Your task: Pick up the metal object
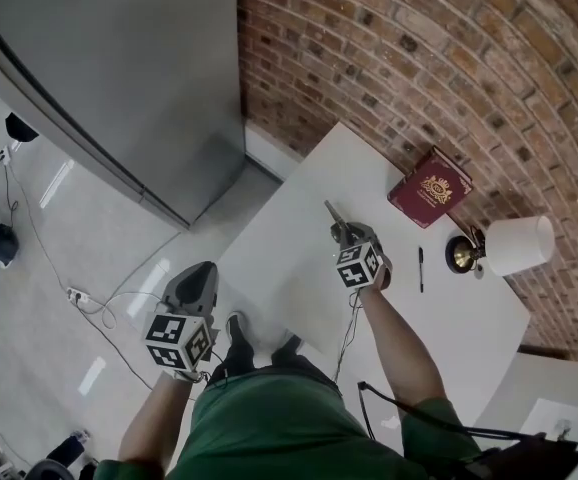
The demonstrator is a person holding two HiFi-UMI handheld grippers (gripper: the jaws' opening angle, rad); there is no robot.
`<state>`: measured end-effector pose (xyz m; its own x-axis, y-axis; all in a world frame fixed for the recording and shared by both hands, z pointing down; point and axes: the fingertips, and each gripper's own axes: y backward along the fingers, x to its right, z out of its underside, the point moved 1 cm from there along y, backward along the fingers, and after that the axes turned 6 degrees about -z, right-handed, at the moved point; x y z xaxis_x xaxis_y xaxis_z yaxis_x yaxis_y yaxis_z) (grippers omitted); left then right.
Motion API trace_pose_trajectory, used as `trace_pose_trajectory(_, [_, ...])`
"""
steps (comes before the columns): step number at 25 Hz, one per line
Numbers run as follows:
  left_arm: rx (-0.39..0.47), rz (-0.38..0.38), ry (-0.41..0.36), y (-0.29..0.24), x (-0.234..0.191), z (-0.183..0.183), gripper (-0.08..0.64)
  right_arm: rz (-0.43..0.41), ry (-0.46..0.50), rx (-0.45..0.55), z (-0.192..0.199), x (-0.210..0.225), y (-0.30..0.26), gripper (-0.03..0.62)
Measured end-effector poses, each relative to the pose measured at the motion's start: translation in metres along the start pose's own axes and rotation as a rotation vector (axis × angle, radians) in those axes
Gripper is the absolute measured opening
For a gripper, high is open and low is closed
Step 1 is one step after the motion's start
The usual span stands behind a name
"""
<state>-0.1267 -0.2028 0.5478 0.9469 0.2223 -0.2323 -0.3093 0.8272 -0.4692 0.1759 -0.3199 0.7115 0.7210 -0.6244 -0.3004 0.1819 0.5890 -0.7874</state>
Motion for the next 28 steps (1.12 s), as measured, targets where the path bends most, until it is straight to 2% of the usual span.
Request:
trace_pose_trajectory(4, [0.009, 0.015, -0.003, 0.001, 0.006, -0.003, 0.02, -0.009, -0.056, 0.073, -0.014, -0.002, 0.022, 0.006])
trace_pose_trajectory(11, [0.029, 0.052, -0.011, 0.002, 0.018, -0.011, 0.02, -0.044, -0.191, 0.283, -0.055, -0.01, 0.076, 0.006])
trace_pose_trajectory(20, [0.057, 0.126, -0.037, -0.005, 0.046, -0.026, 0.02, -0.063, -0.269, 0.483, -0.099, -0.015, 0.15, 0.006])
trace_pose_trajectory(24, [0.086, 0.157, -0.047, -0.007, 0.058, -0.041, 0.02, -0.083, -0.327, 0.584, -0.118, -0.012, 0.183, 0.006])
trace_pose_trajectory(28, [0.151, 0.176, -0.05, -0.006, 0.065, -0.071, 0.02, -0.109, -0.393, 0.683, -0.137, -0.009, 0.212, 0.006])
